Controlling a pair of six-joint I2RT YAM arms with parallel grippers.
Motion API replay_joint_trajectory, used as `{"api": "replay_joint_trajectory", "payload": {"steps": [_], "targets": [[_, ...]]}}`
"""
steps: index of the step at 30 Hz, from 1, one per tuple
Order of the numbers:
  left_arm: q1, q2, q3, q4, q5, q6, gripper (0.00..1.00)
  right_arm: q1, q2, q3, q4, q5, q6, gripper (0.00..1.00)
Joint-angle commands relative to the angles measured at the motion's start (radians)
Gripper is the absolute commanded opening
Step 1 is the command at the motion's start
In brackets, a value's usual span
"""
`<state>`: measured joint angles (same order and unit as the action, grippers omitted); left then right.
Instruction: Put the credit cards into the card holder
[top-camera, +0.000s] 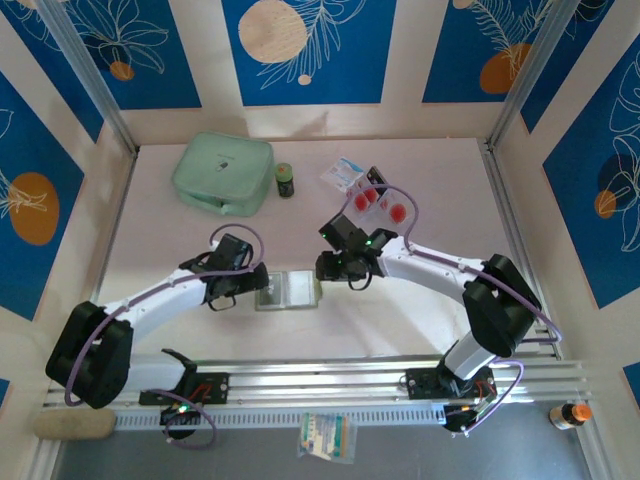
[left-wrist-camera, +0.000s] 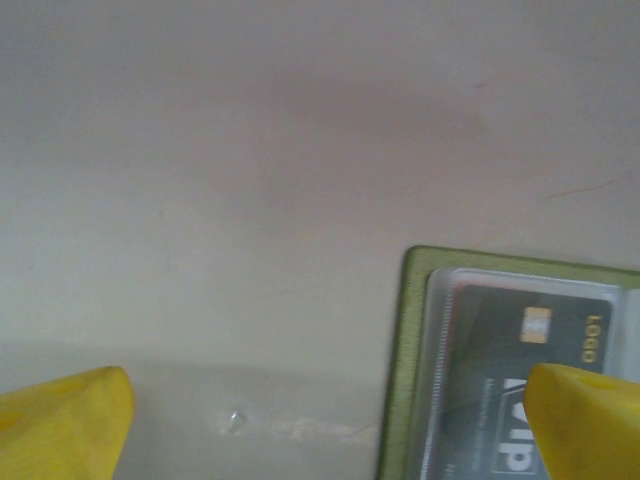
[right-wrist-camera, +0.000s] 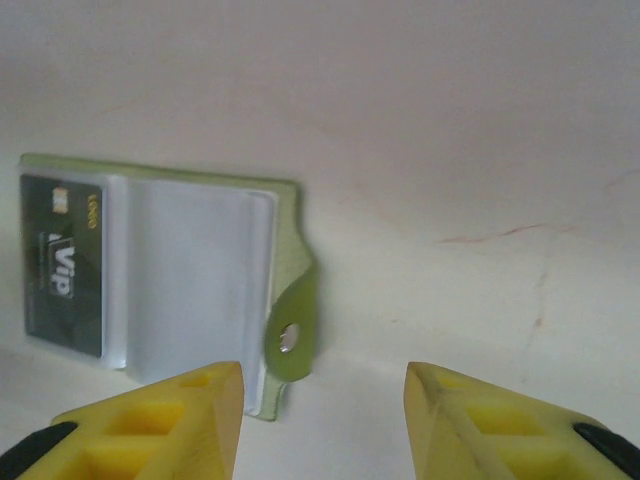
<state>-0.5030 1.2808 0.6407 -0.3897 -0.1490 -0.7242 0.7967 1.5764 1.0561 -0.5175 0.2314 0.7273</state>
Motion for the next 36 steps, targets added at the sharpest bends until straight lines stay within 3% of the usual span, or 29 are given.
{"api": "replay_joint_trajectory", "payload": {"steps": [1,14,17,24,36], "targets": [[0.014,-0.004,0.038,-0.016,0.034,0.017,1.0,-0.001,0.019,0.016,0.0,-0.05,-0.047,0.46],[0.014,0.054,0.101,-0.011,0.077,0.009,1.0,0.009,0.196,0.113,0.024,-0.098,-0.066,0.47],[0.014,0.048,0.106,-0.016,0.077,0.011,1.0,-0.003,0.21,0.109,0.021,-0.093,-0.073,0.41],[0.014,0.041,0.105,-0.017,0.089,-0.001,1.0,-0.05,0.191,0.072,0.018,-0.107,-0.101,0.0],[0.002,0.068,0.112,0.034,0.178,-0.028,1.0,-0.143,0.055,-0.057,0.012,-0.115,-0.157,0.0]]}}
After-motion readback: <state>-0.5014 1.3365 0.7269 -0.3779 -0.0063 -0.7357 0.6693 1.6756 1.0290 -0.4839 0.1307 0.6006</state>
